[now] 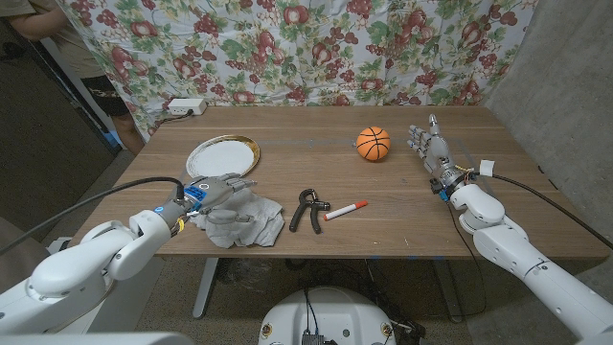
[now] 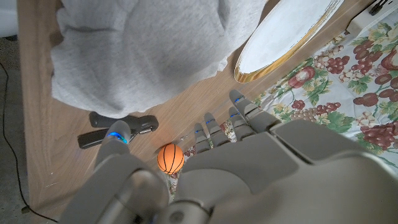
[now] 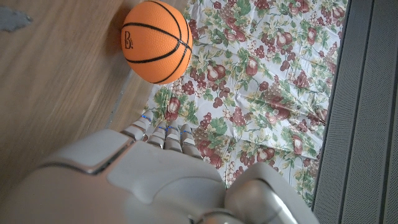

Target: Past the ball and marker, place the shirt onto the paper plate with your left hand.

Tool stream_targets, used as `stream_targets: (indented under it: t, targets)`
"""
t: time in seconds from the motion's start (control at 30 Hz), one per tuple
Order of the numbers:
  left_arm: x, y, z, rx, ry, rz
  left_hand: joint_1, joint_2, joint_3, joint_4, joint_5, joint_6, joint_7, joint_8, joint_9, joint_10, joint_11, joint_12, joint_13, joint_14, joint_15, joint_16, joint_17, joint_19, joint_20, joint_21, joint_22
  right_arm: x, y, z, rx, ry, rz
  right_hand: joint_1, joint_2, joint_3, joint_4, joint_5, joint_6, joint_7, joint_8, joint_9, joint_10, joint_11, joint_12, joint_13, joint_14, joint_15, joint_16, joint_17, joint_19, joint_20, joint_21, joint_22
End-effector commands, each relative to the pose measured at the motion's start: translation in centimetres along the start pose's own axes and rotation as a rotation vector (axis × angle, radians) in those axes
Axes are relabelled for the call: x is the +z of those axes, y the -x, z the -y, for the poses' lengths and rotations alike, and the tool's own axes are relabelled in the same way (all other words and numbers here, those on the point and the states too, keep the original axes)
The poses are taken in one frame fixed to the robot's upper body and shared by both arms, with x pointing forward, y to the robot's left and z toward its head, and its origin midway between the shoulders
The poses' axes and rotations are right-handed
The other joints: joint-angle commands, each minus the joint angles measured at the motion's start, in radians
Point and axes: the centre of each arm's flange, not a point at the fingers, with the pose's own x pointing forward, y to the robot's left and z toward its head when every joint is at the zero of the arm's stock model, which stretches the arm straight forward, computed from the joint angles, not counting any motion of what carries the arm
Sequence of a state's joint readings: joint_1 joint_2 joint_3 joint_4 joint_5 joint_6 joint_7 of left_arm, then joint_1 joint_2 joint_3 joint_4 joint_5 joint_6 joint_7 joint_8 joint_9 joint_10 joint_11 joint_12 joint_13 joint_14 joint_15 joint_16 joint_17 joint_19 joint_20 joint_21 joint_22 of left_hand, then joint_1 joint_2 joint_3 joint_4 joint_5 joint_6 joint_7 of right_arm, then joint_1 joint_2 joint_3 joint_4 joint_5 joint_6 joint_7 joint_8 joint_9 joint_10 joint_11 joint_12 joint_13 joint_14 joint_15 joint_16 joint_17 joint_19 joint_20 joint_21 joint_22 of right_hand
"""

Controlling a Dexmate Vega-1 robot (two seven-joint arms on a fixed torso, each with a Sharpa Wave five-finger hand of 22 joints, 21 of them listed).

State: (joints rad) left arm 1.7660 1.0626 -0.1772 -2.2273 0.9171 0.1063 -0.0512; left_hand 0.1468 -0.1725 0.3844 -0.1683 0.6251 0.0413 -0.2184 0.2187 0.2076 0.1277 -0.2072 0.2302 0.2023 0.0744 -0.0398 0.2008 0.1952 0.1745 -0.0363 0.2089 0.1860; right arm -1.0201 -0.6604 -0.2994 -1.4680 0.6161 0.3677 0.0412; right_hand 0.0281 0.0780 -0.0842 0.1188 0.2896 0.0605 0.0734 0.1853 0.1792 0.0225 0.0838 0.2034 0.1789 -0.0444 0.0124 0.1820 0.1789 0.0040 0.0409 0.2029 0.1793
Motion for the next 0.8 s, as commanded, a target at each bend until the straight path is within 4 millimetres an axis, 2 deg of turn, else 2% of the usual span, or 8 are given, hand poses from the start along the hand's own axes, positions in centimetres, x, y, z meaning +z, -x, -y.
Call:
stream_targets:
  t: [0.03,0.8]
  targets:
    - [-0.04,0.31,0.29,-0.015,0.009,-0.001,0.014,-0.003,-0.007,0.002,0.005,0.016,0.0,0.009,0.001,0.01,-0.004,0.006,0.001,0.011,-0.172,0.002,0.002,0.008,-0.091,0.004,0.0,-0.11,-0.34,-0.27,0.004,0.004,-0.005,0.005,0.009,-0.003,-0.001,0.009,0.009,0.004,0.007,0.005,0.004,-0.004,0.005,0.005,-0.004,-0.002,0.003,0.002,0.0,-0.003,-0.004,0.002]
    - [-0.34,0.28,1.07,-0.038,0.039,-0.012,0.024,-0.001,-0.013,0.003,0.009,0.04,0.0,0.017,0.001,0.024,-0.003,0.01,0.001,0.021,-0.173,0.001,0.001,0.014,-0.092,0.004,-0.001,-0.19,-0.78,-0.28,-0.001,0.011,-0.018,0.005,0.01,-0.004,-0.001,0.01,0.015,0.002,0.008,0.005,0.003,-0.007,0.005,0.005,-0.004,-0.002,0.003,0.002,0.0,-0.002,-0.004,0.002]
